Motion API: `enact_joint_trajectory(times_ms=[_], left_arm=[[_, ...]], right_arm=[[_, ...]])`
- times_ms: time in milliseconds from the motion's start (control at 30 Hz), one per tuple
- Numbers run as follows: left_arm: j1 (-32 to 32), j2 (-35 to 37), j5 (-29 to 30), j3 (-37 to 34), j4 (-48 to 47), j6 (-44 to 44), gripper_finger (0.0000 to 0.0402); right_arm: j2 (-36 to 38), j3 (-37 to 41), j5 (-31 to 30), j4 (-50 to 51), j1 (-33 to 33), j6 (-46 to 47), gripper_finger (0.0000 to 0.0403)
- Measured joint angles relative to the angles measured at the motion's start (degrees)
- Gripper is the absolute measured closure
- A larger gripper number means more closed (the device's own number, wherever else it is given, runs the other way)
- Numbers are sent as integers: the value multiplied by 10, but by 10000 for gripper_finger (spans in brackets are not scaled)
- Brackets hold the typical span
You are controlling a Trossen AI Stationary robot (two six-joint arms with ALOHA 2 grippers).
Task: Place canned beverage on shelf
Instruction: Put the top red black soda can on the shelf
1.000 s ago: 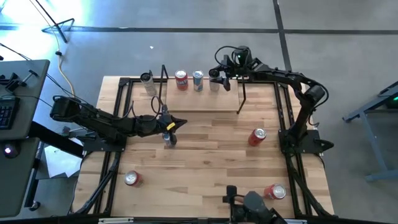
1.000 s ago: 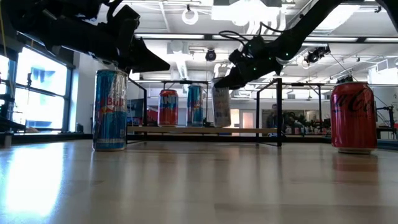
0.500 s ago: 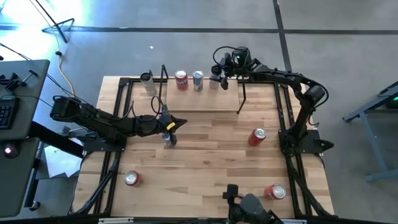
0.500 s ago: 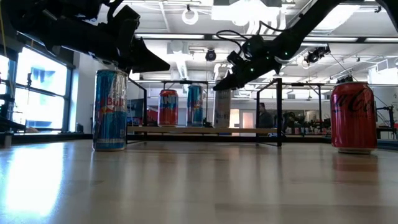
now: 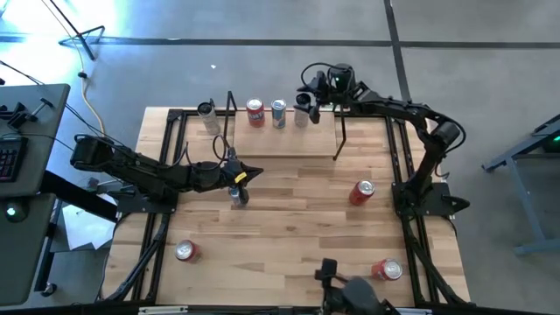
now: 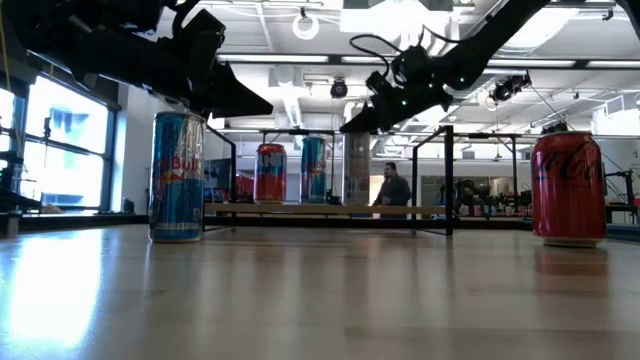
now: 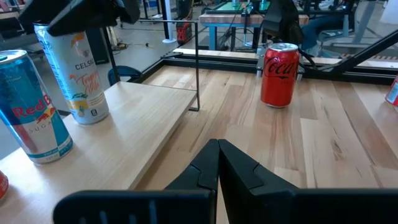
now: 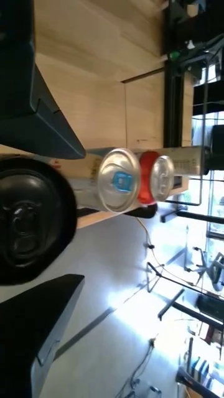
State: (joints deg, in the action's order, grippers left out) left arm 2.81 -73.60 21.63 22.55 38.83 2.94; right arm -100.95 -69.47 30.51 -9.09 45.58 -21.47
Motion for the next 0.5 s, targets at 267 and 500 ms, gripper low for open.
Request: enact_joint_trajectory(times_ms=[267,500], left_arm=[[0,0,-13,0,0,0,402],[0,0,-18,0,0,-1,401]], right_arm=[[66,0,-1,26,-5,23,122],[152,0,-2,146,-24,-14,261]])
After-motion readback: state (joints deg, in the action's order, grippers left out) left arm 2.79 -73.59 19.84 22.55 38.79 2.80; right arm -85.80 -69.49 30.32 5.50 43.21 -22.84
